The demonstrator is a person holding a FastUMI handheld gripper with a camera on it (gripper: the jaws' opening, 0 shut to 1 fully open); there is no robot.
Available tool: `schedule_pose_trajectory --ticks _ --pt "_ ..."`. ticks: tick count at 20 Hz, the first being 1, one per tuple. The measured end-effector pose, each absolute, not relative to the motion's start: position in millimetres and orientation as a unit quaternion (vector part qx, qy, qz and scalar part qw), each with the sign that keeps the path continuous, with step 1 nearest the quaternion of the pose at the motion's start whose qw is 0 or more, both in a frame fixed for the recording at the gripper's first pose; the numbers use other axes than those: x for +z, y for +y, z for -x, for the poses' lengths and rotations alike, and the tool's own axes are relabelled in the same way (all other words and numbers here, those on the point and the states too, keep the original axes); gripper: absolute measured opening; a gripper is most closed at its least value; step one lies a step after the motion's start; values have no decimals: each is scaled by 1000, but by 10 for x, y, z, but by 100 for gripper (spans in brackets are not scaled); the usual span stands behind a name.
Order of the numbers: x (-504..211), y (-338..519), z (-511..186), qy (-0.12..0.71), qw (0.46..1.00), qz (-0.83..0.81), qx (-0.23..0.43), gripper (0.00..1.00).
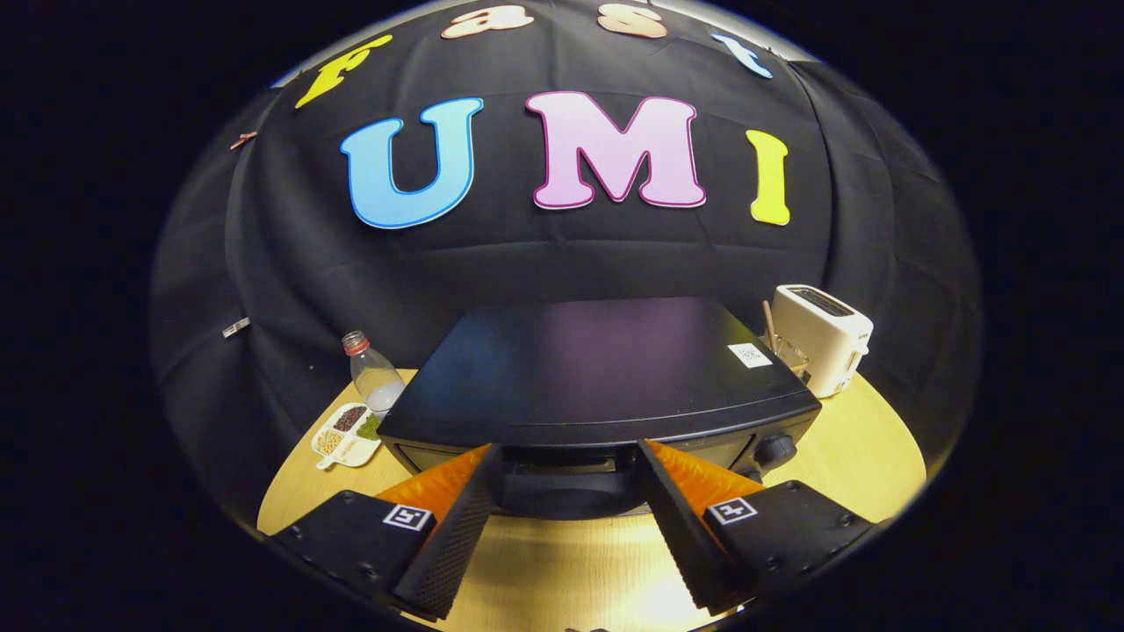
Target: Open the toaster oven, put the food inside, and close the toaster oven door.
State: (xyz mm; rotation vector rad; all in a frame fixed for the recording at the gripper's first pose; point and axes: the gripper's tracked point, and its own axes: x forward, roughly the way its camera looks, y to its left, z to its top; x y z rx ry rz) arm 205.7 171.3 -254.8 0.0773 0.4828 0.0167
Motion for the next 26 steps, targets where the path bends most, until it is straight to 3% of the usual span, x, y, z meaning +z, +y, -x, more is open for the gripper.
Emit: schedule_pose_trajectory --ticks 8,15,20,26 --pt "-2690 1703 -1970 269 963 -15 -9 99" --pt "-2952 1689 -1262 294 956 -9 -5 100" --pt "-3459 1714 -595 381 923 -54 11 99" --pt "-3216 1460 -341 366 928 -65 13 99"
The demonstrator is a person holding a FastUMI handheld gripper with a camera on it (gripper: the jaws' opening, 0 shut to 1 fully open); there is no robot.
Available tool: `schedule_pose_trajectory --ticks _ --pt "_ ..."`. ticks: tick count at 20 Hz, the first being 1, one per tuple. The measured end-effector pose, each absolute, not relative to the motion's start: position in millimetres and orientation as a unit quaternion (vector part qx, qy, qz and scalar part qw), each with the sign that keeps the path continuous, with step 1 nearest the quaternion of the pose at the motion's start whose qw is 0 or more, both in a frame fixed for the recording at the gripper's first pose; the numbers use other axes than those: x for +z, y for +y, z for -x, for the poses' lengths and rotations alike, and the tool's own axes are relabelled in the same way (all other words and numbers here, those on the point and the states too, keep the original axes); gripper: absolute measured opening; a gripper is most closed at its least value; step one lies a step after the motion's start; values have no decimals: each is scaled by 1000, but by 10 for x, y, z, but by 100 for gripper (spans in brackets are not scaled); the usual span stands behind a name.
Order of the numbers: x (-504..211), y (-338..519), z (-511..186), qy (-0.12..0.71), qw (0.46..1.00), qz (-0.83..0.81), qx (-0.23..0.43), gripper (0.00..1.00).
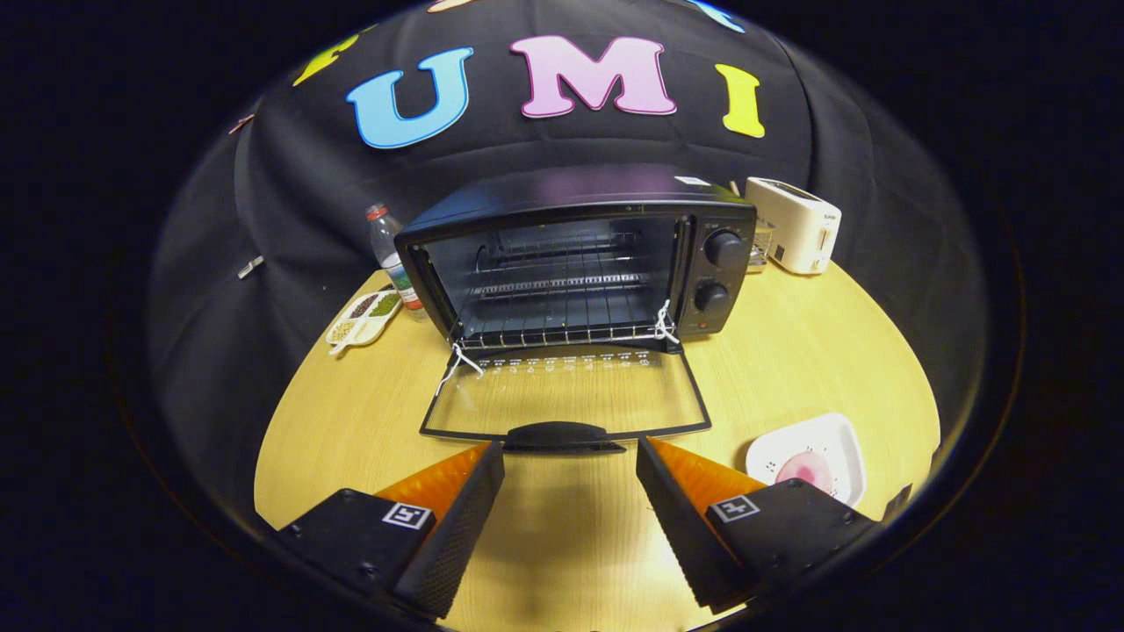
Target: Open the toaster oven, put the food inside, and close the toaster oven door.
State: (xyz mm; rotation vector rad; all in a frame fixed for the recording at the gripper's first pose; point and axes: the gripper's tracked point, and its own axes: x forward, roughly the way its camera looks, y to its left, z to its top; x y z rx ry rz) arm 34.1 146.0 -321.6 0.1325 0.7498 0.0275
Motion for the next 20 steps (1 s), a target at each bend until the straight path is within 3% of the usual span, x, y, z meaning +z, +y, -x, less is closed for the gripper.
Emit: schedule_pose_trajectory --ticks 4,10,11,13,19,20 --pt "-2908 1090 -273 340 938 -65 10 99" --pt "-2646 -271 -166 336 938 -65 -55 99" --pt "-2672 -472 -117 346 934 -66 -58 99" --pt "-2863 -811 19 381 920 -72 -57 89" --pt "-3534 -1475 180 472 880 -49 -37 89" --pt "-3673 -1529 181 484 874 -45 -32 84"
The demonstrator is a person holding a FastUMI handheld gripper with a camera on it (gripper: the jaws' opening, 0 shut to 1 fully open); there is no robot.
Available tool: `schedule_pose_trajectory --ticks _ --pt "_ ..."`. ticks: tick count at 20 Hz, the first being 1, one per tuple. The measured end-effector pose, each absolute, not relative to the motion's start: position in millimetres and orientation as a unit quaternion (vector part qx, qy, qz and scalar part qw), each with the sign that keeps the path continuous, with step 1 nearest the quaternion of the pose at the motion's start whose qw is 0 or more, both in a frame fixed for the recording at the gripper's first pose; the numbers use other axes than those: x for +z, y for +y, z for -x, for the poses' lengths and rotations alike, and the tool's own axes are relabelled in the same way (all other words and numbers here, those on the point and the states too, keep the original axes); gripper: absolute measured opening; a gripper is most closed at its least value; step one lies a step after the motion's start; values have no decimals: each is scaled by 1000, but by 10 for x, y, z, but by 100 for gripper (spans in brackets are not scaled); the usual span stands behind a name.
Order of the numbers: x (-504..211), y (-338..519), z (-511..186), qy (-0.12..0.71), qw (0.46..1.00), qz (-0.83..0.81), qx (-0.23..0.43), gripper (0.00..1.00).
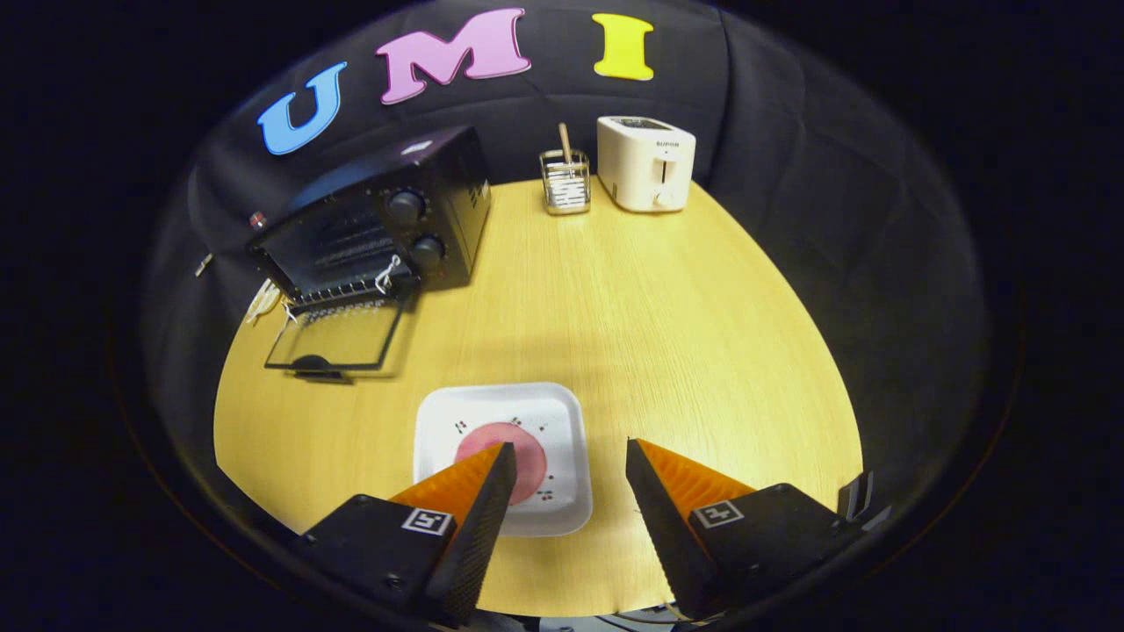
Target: Open the toaster oven, put the food inside, and close the toaster oven door.
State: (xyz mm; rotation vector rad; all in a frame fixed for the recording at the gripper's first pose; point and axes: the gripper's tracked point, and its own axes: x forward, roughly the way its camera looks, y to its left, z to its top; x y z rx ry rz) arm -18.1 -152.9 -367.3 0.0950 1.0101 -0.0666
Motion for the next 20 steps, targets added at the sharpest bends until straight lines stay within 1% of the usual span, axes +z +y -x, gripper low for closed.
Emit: schedule_pose_trajectory --ticks 1,4,5,6,9,12,14,15,16,20 --pt "-3782 -1558 169 495 867 -42 -28 82" --pt "-4020 -1566 133 518 855 -37 -15 82" --pt "-4088 -1575 109 524 851 -32 -14 78" --pt "-4146 -1593 91 530 847 -27 -16 68" --pt "-4326 -1603 132 553 833 -15 -17 66" --pt "-4303 -1602 116 563 826 -11 -22 27" --pt "-4355 -1572 85 572 820 -19 -25 27" --pt "-4331 -1582 91 578 815 -20 -28 25" --pt "-4325 -1577 108 584 811 -14 -28 14" --pt "-4342 -1553 100 599 801 5 -2 14"
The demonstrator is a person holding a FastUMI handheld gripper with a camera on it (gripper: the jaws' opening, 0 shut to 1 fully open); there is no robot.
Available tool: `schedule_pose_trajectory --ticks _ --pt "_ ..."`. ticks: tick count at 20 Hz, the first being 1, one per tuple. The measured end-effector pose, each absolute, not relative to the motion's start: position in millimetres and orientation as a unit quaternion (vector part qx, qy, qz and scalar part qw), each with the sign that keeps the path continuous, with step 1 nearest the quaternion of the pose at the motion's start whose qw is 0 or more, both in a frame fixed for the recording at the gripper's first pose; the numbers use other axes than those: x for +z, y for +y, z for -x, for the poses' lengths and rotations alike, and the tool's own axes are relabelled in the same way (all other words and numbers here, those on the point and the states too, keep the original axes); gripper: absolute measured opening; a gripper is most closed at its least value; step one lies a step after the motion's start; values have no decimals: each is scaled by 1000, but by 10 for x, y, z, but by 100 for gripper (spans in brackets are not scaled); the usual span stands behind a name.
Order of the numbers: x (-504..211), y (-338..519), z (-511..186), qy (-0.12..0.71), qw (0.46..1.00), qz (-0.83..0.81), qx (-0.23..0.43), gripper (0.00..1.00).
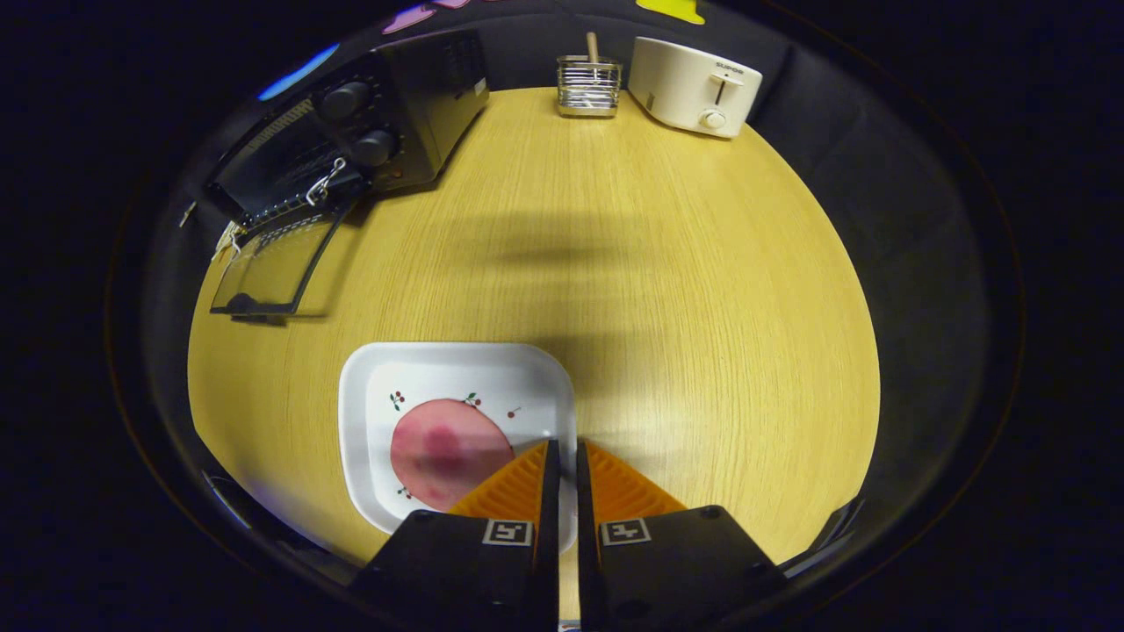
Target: Open the toaster oven, put the food inside, and close the toaster oven door.
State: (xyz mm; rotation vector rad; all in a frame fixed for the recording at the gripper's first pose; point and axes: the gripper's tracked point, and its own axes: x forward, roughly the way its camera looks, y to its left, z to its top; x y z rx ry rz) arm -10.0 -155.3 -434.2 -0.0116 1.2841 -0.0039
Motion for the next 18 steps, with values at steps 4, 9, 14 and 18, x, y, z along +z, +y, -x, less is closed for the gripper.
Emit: schedule_pose_trajectory --ticks 4,9,14,18 --pt "-4341 -1529 106 607 793 -59 10 5" --pt "-4341 -1490 114 613 777 -144 16 5" --pt "-4360 -1343 172 601 722 -341 8 5" --pt "-4316 -1275 224 572 695 -436 -10 5"
